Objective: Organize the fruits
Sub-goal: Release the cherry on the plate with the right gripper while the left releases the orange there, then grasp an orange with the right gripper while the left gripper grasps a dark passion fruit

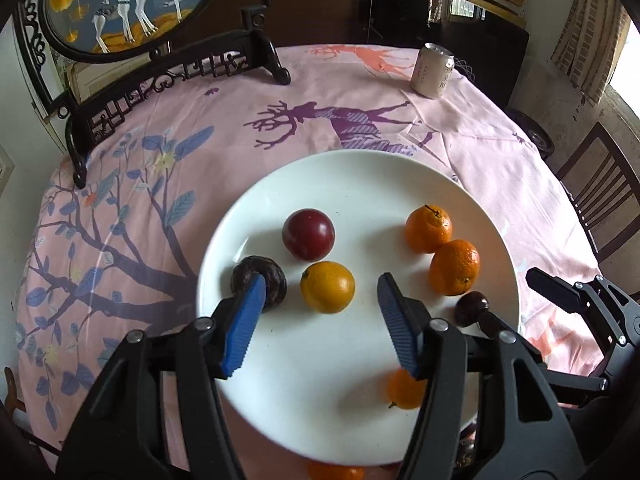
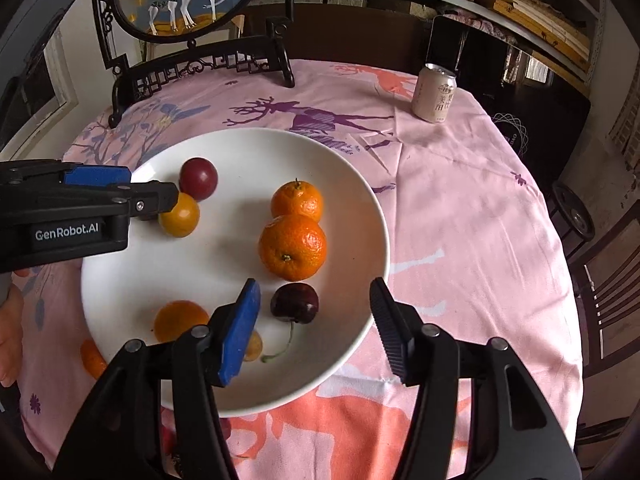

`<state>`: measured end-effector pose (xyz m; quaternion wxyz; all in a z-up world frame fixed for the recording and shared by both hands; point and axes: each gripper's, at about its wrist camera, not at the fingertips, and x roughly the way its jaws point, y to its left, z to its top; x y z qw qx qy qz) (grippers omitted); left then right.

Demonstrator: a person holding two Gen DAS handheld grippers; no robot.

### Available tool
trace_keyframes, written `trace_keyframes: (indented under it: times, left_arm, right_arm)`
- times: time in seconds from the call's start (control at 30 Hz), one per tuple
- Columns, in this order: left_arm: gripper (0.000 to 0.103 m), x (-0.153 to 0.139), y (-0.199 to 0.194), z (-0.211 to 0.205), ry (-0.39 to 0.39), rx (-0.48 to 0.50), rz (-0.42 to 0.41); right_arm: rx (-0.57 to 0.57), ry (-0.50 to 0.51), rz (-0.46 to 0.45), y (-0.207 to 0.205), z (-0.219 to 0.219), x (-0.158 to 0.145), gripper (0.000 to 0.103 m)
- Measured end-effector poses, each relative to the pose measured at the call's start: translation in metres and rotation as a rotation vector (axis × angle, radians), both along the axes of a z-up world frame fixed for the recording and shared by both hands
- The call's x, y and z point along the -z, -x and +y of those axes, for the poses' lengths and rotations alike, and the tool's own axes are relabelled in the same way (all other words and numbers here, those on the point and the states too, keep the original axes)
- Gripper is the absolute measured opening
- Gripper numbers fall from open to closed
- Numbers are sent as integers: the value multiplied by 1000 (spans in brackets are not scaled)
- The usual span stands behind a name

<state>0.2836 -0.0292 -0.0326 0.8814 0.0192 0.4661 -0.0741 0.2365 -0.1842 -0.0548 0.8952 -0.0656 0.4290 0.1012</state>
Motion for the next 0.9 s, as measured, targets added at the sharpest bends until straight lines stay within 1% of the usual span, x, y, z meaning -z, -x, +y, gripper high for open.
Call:
trace_keyframes:
  times: [0.07, 0.17, 0.2, 0.23, 0.3, 0.4, 0.47, 0.57, 0.7, 0.8, 0.9]
  left_arm:
    - [60, -11, 20, 7, 16, 0, -33]
    - [61, -21, 62, 20, 42, -14, -76]
    - [67, -22, 77, 24, 47, -16, -90]
    - [75, -23, 93, 29, 49, -23, -109]
    - [75, -20, 124, 37, 55, -41, -145]
    - [75, -10, 164, 49, 61, -77, -165]
    - [75, -1, 185, 55, 43, -104, -172]
    - [75, 14, 204, 63, 13, -121, -152]
    - [75, 27, 215, 70, 16, -127, -118]
    - [75, 32, 218, 70, 21, -127, -100]
    - [75, 33, 221, 69, 16, -122, -100]
  right_arm:
    - [-16, -12, -27, 17, 1, -11, 57]
    - [-44, -29, -63, 50, 4, -24, 57]
    - [-53, -38, -73, 62, 3, -27, 57]
    - [-63, -47, -85, 75, 3, -30, 57]
    - [-72, -52, -110, 102, 1, -33, 57]
    - [-62, -58, -135, 140, -6, -32, 57]
    - [-51, -62, -141, 163, -11, -28, 57]
    - [-53, -78, -116, 188, -12, -17, 57]
    - [-103, -107, -69, 209, 2, -2, 57]
    - [-150, -107, -44, 211, 19, 7, 57]
    - [-178, -112, -11, 206, 32, 18, 57]
